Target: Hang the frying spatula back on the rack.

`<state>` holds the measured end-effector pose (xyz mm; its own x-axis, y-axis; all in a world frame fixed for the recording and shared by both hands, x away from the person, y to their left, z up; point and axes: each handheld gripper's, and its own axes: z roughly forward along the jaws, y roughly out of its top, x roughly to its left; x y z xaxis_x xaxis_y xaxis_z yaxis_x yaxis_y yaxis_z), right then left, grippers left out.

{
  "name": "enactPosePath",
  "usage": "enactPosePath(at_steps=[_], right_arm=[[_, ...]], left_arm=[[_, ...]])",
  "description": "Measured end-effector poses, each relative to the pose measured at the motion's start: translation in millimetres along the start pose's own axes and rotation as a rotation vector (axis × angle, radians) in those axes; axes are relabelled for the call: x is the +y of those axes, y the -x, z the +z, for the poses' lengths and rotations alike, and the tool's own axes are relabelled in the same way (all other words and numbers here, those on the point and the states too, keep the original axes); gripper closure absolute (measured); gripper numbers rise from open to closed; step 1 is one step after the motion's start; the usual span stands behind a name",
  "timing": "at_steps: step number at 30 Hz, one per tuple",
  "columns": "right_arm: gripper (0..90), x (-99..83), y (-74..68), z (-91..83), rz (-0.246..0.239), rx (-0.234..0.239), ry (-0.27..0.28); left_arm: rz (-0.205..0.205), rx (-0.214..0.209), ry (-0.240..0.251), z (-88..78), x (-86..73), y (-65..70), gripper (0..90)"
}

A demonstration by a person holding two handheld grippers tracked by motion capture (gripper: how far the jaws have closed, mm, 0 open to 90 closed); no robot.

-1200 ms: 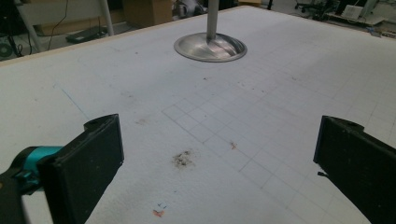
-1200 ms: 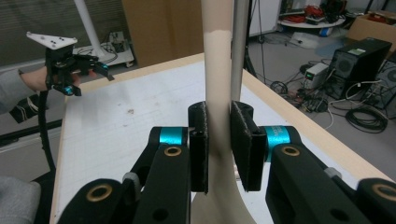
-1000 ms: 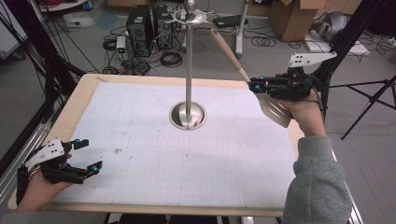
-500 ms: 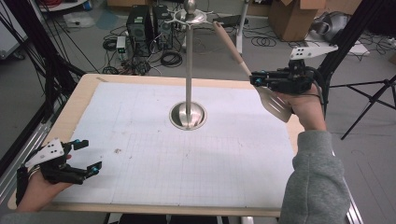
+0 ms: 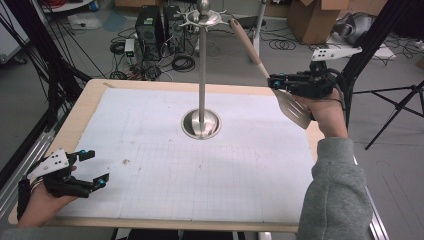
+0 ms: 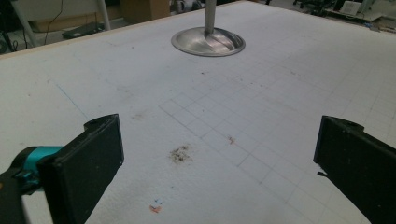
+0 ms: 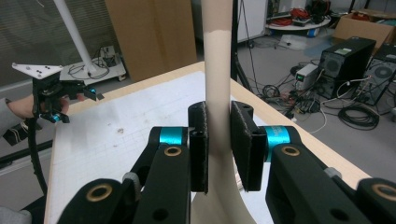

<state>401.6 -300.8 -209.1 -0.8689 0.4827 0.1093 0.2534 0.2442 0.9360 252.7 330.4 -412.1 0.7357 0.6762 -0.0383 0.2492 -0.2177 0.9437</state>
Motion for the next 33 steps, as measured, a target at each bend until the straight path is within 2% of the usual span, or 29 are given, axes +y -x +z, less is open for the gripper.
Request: enactPosePath(at_steps=[9, 16, 33], right_arm=[[77.9, 1.0, 4.3, 4.6, -0.001, 0.016, 0.013], [77.9, 0.1, 6.9, 8.6, 0.016, 0.022, 0.006], [77.9, -0.4, 4.8, 23.5, -0.003, 0.041, -0.006]], left_arm=[[-0.012, 0.0, -0.002, 0.7, -1.4, -0.1, 2.0], [-0.012, -0.017, -0.003, -0.1, -2.4, 0.6, 2.0], [-0.017, -0.009, -0.01, -2.0, -3.9, 0.4, 2.0]])
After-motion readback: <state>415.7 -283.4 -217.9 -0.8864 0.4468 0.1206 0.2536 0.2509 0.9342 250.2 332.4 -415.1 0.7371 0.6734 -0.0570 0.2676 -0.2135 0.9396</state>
